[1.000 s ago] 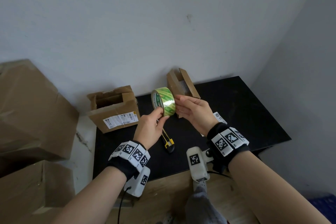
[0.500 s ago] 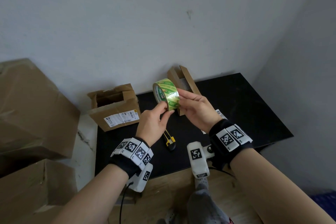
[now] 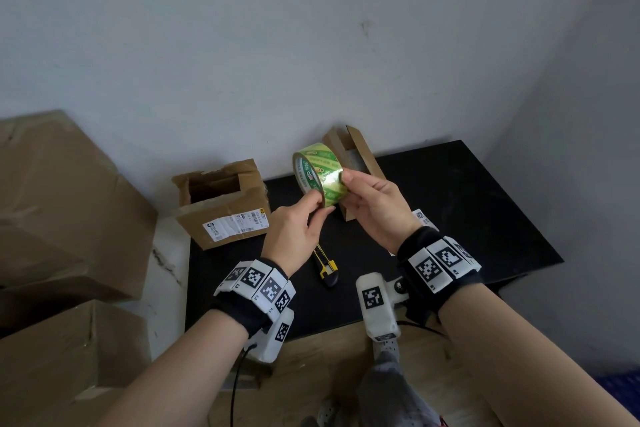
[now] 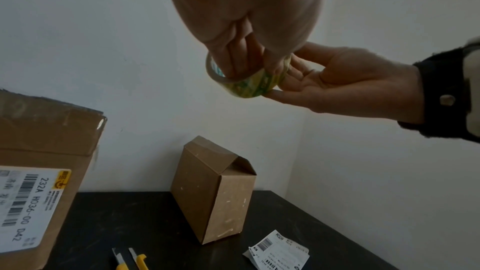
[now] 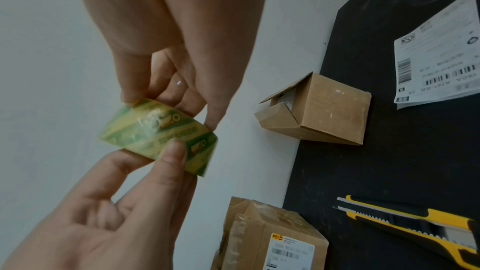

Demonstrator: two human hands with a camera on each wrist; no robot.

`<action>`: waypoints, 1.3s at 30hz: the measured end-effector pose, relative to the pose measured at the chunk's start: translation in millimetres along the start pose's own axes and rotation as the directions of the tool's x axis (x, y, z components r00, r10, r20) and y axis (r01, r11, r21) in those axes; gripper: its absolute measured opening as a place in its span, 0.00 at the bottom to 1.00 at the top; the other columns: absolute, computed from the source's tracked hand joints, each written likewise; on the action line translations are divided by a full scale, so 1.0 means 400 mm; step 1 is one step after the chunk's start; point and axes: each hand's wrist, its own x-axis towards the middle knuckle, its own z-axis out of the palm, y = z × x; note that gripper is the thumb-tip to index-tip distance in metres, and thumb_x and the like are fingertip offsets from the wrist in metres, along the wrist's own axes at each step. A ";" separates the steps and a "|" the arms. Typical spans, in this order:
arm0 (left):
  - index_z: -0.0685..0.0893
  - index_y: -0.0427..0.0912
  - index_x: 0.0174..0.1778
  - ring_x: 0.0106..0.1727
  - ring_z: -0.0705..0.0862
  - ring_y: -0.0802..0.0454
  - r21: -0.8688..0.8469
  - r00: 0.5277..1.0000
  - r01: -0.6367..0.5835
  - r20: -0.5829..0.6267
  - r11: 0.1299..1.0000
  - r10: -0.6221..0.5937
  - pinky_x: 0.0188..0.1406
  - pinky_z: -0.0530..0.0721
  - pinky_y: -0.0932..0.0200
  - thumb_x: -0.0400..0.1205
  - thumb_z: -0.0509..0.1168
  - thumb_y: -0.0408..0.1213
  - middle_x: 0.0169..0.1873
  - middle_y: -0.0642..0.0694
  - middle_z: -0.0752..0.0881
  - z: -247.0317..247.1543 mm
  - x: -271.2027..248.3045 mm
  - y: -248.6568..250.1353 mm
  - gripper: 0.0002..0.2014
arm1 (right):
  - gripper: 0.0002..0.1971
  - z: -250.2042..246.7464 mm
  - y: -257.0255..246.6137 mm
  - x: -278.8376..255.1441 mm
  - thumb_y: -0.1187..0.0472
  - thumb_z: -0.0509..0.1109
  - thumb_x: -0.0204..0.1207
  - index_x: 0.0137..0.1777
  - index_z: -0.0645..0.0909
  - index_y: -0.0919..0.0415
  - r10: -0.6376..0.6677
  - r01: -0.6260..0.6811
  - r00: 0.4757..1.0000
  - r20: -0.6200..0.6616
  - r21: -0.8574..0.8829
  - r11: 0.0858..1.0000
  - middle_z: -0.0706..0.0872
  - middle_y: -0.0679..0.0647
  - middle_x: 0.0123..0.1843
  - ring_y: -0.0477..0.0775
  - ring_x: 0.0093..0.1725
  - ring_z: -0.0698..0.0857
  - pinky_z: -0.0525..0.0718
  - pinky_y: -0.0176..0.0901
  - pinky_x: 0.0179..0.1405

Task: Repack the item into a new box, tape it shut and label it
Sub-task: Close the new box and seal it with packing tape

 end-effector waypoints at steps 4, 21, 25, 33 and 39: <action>0.82 0.38 0.47 0.23 0.78 0.60 0.023 1.000 -0.010 0.003 1.000 0.010 0.22 0.77 0.68 0.80 0.64 0.43 0.35 0.47 0.88 -0.003 -0.004 0.000 0.11 | 0.13 0.001 -0.004 0.003 0.70 0.58 0.82 0.61 0.79 0.75 0.016 -0.016 1.000 -0.009 0.007 1.000 0.84 0.67 0.61 0.56 0.58 0.85 0.84 0.43 0.61; 0.83 0.37 0.44 0.28 0.86 0.50 0.290 0.995 -0.093 0.047 0.952 0.083 0.24 0.78 0.64 0.75 0.72 0.32 0.32 0.44 0.87 -0.011 0.004 0.021 0.06 | 0.10 0.001 0.008 0.010 0.68 0.61 0.82 0.53 0.85 0.65 -0.154 0.049 0.974 -0.163 -0.515 0.856 0.89 0.51 0.45 0.45 0.46 0.89 0.87 0.35 0.47; 0.83 0.37 0.43 0.29 0.86 0.49 0.287 0.995 -0.100 0.035 0.953 0.095 0.26 0.77 0.65 0.74 0.73 0.30 0.33 0.44 0.87 -0.014 0.018 0.020 0.06 | 0.10 -0.005 0.007 0.015 0.66 0.64 0.80 0.55 0.83 0.71 -0.089 0.030 0.980 -0.180 -0.305 0.952 0.89 0.61 0.53 0.54 0.53 0.89 0.87 0.42 0.53; 0.83 0.33 0.45 0.31 0.87 0.46 0.298 0.986 -0.160 0.001 0.941 0.167 0.28 0.77 0.65 0.70 0.74 0.25 0.35 0.40 0.87 -0.012 0.024 0.026 0.10 | 0.12 0.008 0.019 0.022 0.75 0.56 0.79 0.56 0.80 0.74 -0.057 0.058 0.997 -0.051 0.001 0.998 0.85 0.65 0.53 0.53 0.51 0.85 0.84 0.38 0.54; 0.84 0.30 0.49 0.36 0.88 0.44 0.322 0.983 -0.181 0.050 0.929 0.175 0.31 0.83 0.59 0.71 0.73 0.24 0.40 0.37 0.88 -0.017 0.023 0.011 0.12 | 0.15 0.006 0.027 0.024 0.71 0.61 0.71 0.57 0.78 0.75 -0.043 0.042 0.999 0.016 0.047 0.998 0.82 0.66 0.54 0.54 0.51 0.83 0.83 0.39 0.56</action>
